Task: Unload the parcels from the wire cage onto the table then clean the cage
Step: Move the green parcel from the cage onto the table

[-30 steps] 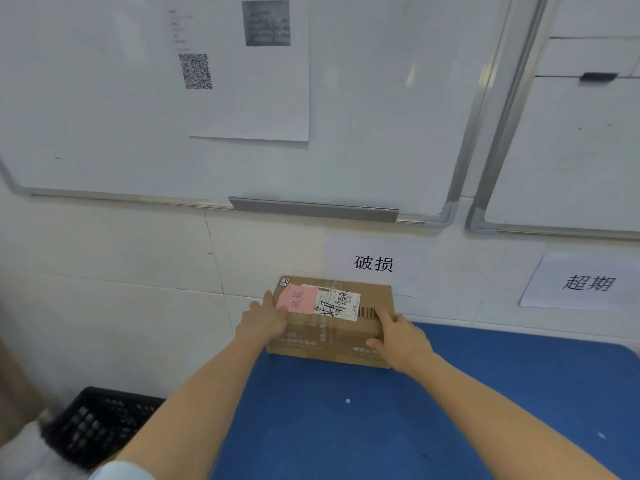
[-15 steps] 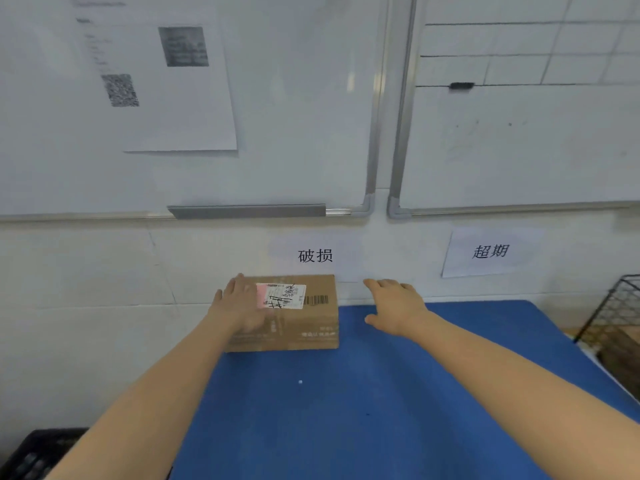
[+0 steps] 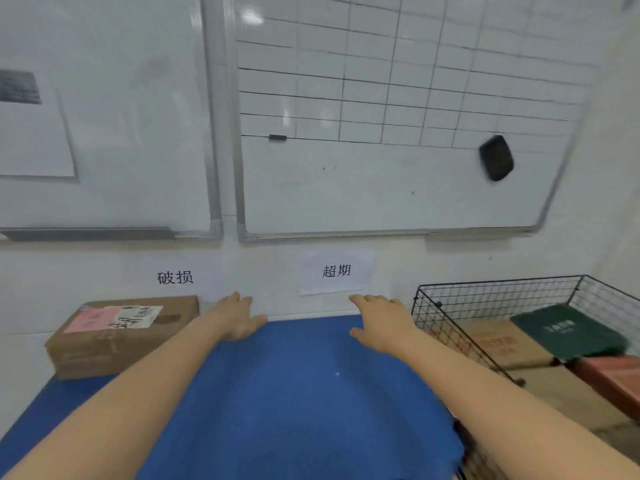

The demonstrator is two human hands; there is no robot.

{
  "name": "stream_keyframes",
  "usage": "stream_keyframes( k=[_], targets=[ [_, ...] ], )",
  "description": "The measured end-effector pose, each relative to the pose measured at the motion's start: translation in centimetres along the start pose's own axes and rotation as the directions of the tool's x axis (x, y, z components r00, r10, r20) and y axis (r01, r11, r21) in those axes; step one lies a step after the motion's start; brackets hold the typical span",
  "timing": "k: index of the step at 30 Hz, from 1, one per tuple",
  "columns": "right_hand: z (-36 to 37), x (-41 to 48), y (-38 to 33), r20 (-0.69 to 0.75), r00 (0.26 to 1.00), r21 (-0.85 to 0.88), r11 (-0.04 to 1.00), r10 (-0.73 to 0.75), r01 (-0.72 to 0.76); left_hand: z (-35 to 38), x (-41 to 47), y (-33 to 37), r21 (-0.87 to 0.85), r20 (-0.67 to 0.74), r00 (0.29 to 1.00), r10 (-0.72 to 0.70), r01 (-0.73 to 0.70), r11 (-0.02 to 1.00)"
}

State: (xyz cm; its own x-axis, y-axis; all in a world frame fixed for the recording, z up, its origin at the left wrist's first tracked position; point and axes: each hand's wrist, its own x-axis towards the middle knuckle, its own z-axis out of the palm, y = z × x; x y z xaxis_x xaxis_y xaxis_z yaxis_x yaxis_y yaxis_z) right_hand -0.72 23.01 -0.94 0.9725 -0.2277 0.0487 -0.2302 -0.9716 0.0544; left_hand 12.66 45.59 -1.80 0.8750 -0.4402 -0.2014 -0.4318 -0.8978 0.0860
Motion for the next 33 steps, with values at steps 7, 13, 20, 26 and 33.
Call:
stream_keyframes(
  k=[7,13,20,26,33],
  targets=[
    [-1.3,-9.1,15.8,-0.014,0.995,0.004,0.995,0.101,-0.101,0.1,-3.1,19.8,-0.051,-0.006,0.988,0.151,-0.151,0.987],
    [-2.3,-14.1,26.3,-0.046,0.978,0.043,0.979,0.201,-0.199,-0.4,-3.8,32.7,-0.045,-0.035,0.954,0.298,-0.299,0.953],
    [-0.9,-15.6,37.0,-0.041,0.945,0.026,0.946,0.323,-0.322,1.1,0.0,44.9,-0.006,-0.002,0.906,0.423,-0.423,0.906],
    [0.4,-13.4,45.6,-0.044,0.922,0.022,0.923,0.384,-0.383,2.4,5.3,53.9,0.024,0.031,0.889,0.457,-0.458,0.889],
    [2.8,-9.5,53.1,0.023,0.911,0.0,0.912,0.411,-0.411,4.1,11.4,60.5,0.011,0.091,0.898,0.43,-0.433,0.902]
  ],
)
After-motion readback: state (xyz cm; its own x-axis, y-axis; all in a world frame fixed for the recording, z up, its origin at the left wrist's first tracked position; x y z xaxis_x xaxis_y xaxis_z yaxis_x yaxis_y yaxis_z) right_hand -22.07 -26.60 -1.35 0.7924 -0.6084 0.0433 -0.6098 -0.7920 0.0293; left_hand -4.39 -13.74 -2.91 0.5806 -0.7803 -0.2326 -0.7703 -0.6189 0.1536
